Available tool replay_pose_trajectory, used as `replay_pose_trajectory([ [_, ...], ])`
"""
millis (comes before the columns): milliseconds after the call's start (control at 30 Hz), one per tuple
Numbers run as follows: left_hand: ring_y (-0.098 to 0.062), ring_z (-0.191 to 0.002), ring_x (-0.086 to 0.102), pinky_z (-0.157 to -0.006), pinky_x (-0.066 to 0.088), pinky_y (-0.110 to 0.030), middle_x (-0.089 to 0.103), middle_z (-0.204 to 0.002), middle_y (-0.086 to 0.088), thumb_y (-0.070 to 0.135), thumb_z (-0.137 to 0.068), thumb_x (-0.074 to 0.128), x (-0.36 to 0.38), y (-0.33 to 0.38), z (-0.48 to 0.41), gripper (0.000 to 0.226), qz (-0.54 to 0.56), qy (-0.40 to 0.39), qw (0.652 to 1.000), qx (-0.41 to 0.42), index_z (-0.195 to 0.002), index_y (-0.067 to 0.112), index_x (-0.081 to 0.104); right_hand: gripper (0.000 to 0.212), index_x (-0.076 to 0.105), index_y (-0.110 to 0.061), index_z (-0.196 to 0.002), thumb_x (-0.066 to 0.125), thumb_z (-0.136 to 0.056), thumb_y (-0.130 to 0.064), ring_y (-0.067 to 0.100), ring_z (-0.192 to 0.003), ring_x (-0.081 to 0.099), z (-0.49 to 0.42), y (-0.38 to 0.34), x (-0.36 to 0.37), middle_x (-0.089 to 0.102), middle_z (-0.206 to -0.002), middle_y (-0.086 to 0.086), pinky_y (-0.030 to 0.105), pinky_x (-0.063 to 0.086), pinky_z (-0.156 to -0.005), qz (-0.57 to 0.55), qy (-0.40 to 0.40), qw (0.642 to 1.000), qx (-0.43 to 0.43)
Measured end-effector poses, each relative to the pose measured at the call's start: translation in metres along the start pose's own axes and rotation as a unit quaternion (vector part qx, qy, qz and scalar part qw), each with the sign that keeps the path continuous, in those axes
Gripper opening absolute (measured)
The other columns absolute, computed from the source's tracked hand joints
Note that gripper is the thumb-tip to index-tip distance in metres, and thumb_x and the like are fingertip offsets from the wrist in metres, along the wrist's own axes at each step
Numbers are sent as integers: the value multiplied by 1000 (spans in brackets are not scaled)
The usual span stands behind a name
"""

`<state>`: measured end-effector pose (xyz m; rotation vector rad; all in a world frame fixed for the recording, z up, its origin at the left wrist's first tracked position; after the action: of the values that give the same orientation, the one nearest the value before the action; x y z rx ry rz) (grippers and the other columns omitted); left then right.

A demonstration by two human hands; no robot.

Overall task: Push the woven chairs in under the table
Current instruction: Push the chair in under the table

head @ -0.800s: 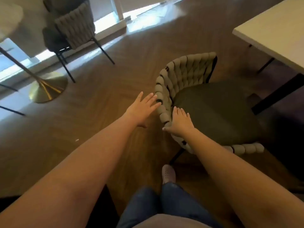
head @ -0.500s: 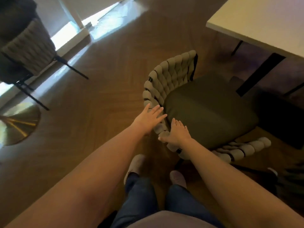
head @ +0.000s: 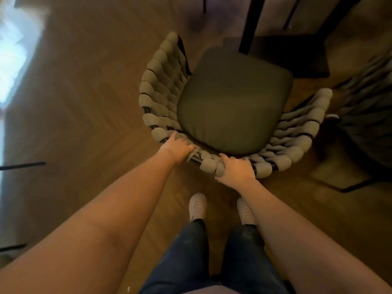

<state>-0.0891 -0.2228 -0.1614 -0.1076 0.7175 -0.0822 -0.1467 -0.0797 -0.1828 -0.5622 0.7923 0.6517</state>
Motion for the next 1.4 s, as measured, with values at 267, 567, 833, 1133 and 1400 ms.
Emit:
replay_pose_trajectory([
  [267,-22,-106,58,-79,45,-31,58,-122,-4,19,-96,52,-4,-6,-22,49,6,0,998,64,-142,28,39,37,57,-22,-111,60,-82,-45,23,-86,63,-2,3,-4,67,-92,1,35,52,-73,-31,83,993,-79],
  [567,-21,-100,61,-75,45,-31,62,-114,-1,25,-94,54,-45,9,-55,44,56,67,994,60,-137,30,44,35,60,-30,-113,59,-82,-48,16,-85,64,-20,57,-40,67,-90,-6,29,51,-72,-19,88,993,-81],
  [833,-20,-96,61,-71,45,-29,62,-109,0,24,-93,56,-87,19,-92,43,84,91,992,28,-134,30,46,30,61,-29,-106,59,-82,-48,16,-79,64,-42,107,-73,66,-85,-5,25,44,-64,10,86,990,-113],
  [1133,-17,-92,61,-76,49,-29,63,-105,2,26,-91,60,-135,35,-135,39,128,103,986,11,-129,29,51,31,61,-30,-107,58,-83,-50,13,-75,62,-72,171,-112,65,-84,-8,26,48,-62,63,79,985,-138],
  [1400,-18,-92,60,-72,48,-29,62,-107,0,24,-92,58,-162,38,-158,42,127,82,989,-1,-133,29,47,36,58,-31,-112,56,-83,-53,12,-74,61,-94,203,-129,65,-83,-8,26,51,-64,77,69,982,-160],
])
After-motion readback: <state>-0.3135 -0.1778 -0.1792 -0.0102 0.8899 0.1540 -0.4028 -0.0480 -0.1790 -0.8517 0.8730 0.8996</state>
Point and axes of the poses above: each hand's wrist, its own z-axis away from the middle knuckle, its own x-axis out of the palm, y = z × x, the point moved 8 cm from there along -z, towards the middle knuckle
